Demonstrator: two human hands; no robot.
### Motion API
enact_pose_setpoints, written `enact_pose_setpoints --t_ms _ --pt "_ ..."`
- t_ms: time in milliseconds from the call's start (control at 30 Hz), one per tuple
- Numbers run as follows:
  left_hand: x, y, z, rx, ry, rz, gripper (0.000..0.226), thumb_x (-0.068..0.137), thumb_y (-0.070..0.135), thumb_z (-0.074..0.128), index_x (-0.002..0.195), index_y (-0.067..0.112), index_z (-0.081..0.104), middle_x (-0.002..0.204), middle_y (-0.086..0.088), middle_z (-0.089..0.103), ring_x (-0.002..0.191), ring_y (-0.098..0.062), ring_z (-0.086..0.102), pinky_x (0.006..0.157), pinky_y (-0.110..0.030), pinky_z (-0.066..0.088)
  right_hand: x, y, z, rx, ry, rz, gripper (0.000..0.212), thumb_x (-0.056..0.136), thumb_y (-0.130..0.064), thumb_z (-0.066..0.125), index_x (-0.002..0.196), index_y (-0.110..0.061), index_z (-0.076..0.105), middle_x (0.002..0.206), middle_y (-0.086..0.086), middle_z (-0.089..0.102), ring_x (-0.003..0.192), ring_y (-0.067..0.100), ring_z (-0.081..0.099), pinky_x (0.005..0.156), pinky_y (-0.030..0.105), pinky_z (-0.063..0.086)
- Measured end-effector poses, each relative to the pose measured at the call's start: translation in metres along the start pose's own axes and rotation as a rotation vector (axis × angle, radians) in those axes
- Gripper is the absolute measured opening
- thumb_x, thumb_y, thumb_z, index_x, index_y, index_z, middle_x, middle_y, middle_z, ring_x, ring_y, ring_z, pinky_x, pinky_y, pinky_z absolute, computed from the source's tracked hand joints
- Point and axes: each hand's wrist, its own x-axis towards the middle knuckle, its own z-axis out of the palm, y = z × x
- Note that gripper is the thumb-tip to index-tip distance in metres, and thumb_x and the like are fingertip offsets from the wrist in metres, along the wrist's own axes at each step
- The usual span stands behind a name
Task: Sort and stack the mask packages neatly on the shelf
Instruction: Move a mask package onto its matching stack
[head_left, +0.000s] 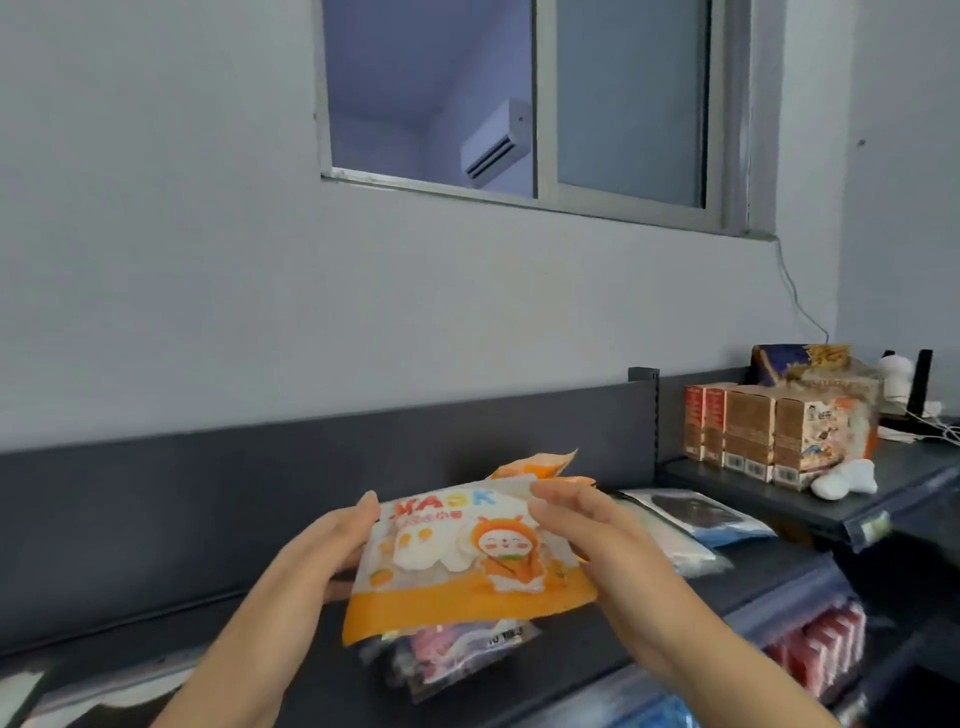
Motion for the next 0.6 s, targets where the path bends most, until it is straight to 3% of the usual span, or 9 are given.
enact_pose_setpoints --t_ms 67,100,167,200,267,367,500,600 --pt "0.009 0.005 0.020 0.023 -0.030 -0.008 0.052 0.103 0.042 0.024 0.113 0.005 0.059 0.085 0.004 0.074 0.083 -0.011 0.067 0.072 -0.034 0.047 0.011 -0.004 -0.034 0.006 -0.003 0.008 0.030 0.075 -0.036 0.076 0.104 -0.030 0.072 0.116 -0.004 0.070 0.112 0.017 0.063 0.107 0.046 0.041" --pt "0.003 0.003 0.028 0.010 -0.064 0.080 0.052 0.102 0.046 0.023 0.111 0.013 0.062 0.074 0.008 0.075 0.067 -0.006 0.070 0.068 -0.034 0.045 0.017 -0.006 -0.048 0.023 -0.013 0.018 0.026 0.076 -0.035 0.074 0.102 -0.030 0.072 0.115 -0.002 0.070 0.112 0.019 0.063 0.106 0.048 0.042" --pt "0.001 0.005 0.039 -0.018 -0.115 0.175 0.041 0.101 0.047 0.032 0.110 0.023 0.063 0.073 0.007 0.076 0.051 -0.003 0.068 0.063 -0.031 0.043 0.030 -0.011 -0.074 0.098 -0.059 0.037 0.022 0.081 -0.027 0.070 0.103 -0.026 0.072 0.114 0.003 0.071 0.106 0.024 0.067 0.098 0.050 0.048" --pt "-0.001 0.013 0.046 -0.024 -0.096 0.180 0.036 0.099 0.044 0.039 0.109 0.023 0.067 0.071 0.007 0.076 0.051 -0.003 0.068 0.064 -0.031 0.045 0.036 -0.014 -0.084 0.145 -0.085 0.044 0.023 0.082 -0.024 0.068 0.106 -0.022 0.071 0.111 0.006 0.072 0.101 0.026 0.070 0.092 0.048 0.053" --pt "-0.006 0.033 0.065 -0.057 -0.028 0.201 0.037 0.088 0.047 0.051 0.086 0.021 0.077 0.072 0.006 0.076 0.066 -0.006 0.071 0.076 -0.034 0.048 0.048 -0.020 -0.100 0.215 -0.136 0.031 0.029 0.082 -0.022 0.066 0.111 -0.016 0.067 0.105 0.010 0.074 0.092 0.025 0.072 0.078 0.041 0.056" --pt "-0.004 0.053 0.078 -0.172 0.008 0.223 0.055 0.070 0.054 0.060 0.103 0.012 0.072 0.095 -0.009 0.076 0.095 -0.025 0.067 0.093 -0.040 0.048 0.076 -0.025 -0.114 0.249 -0.165 -0.013 0.045 0.075 -0.030 0.066 0.116 -0.011 0.065 0.113 0.013 0.070 0.103 0.024 0.068 0.088 0.039 0.052" --pt "0.038 0.067 0.086 -0.184 0.034 0.181 0.055 0.081 0.054 0.059 0.113 0.011 0.068 0.113 -0.014 0.066 0.104 -0.025 0.060 0.078 -0.033 0.045 0.128 -0.032 -0.120 0.236 -0.153 -0.007 0.058 0.068 -0.033 0.070 0.119 -0.008 0.064 0.125 0.012 0.055 0.104 0.028 0.065 0.088 0.034 0.053" --pt "0.078 0.067 0.096 -0.184 0.063 0.181 0.051 0.085 0.054 0.057 0.112 0.012 0.066 0.110 -0.009 0.062 0.088 -0.020 0.059 0.071 -0.030 0.041 0.162 -0.027 -0.119 0.153 -0.226 0.047 0.071 0.063 -0.037 0.074 0.127 -0.009 0.058 0.131 0.009 0.045 0.104 0.024 0.064 0.091 0.034 0.052"
